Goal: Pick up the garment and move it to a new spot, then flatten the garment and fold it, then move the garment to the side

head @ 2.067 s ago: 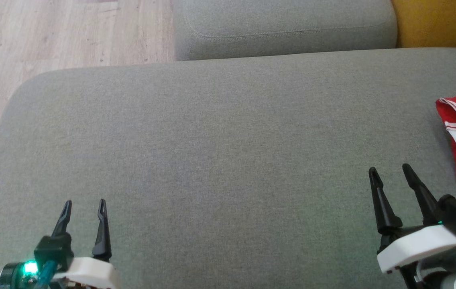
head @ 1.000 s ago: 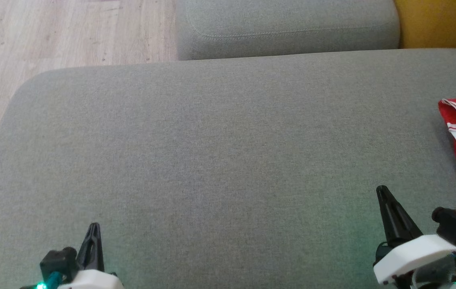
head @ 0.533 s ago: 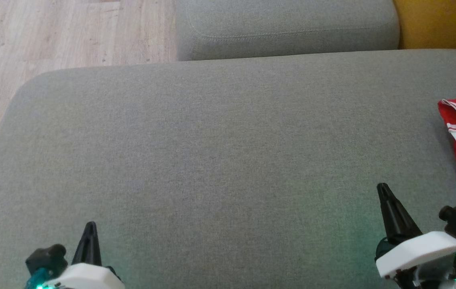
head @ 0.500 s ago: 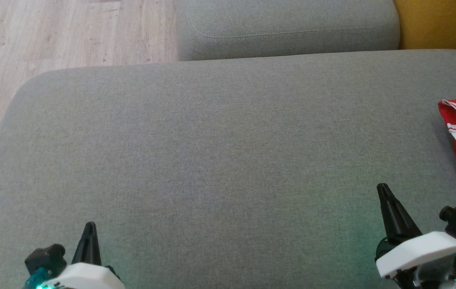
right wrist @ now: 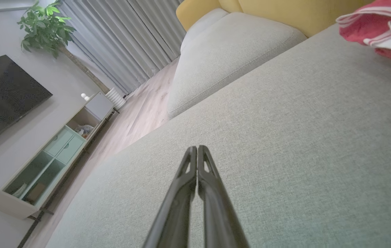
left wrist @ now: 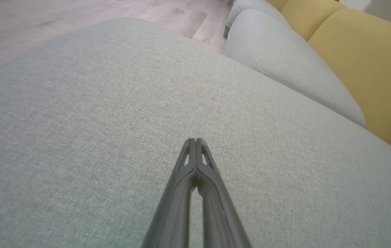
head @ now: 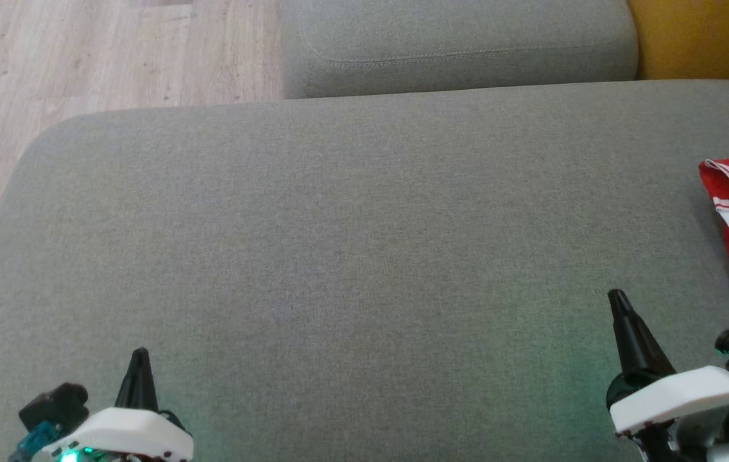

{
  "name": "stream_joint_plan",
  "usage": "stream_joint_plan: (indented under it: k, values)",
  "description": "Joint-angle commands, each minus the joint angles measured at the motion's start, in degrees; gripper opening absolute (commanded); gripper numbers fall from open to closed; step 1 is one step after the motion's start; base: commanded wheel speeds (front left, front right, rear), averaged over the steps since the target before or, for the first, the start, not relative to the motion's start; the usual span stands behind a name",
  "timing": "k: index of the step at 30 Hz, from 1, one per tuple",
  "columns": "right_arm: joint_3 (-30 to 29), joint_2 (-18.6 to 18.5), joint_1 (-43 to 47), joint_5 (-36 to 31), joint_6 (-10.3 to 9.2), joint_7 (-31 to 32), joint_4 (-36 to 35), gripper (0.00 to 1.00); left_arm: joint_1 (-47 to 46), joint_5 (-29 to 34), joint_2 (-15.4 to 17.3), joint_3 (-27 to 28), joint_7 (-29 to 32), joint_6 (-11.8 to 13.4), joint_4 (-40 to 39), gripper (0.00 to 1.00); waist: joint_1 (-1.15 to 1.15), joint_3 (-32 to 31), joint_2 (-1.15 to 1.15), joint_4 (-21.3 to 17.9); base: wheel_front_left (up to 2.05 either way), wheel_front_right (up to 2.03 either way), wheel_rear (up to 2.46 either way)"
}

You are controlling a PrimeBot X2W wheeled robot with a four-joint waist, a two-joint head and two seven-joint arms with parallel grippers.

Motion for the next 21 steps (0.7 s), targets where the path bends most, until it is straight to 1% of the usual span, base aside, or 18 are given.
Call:
stream_joint_plan:
  k: [1,21]
  values:
    - [0.0,-1.1,-2.9,1.7,-0.01,-0.6,-1.3,0.00,-2.7,-1.1,0.5,1.9,0.2,-0.5,-1.4,0.00,0.00,0.0,0.00,0.0,0.00,0.00,0.00]
    - [-0.7,-1.4,-5.3,15.0,-0.02,-1.6,2.4,0.00,-3.8,-11.6,-2.6,6.8,2.3,-4.7,-1.0,0.00,0.00,-0.2,0.00,0.0,0.00,0.00,0.00]
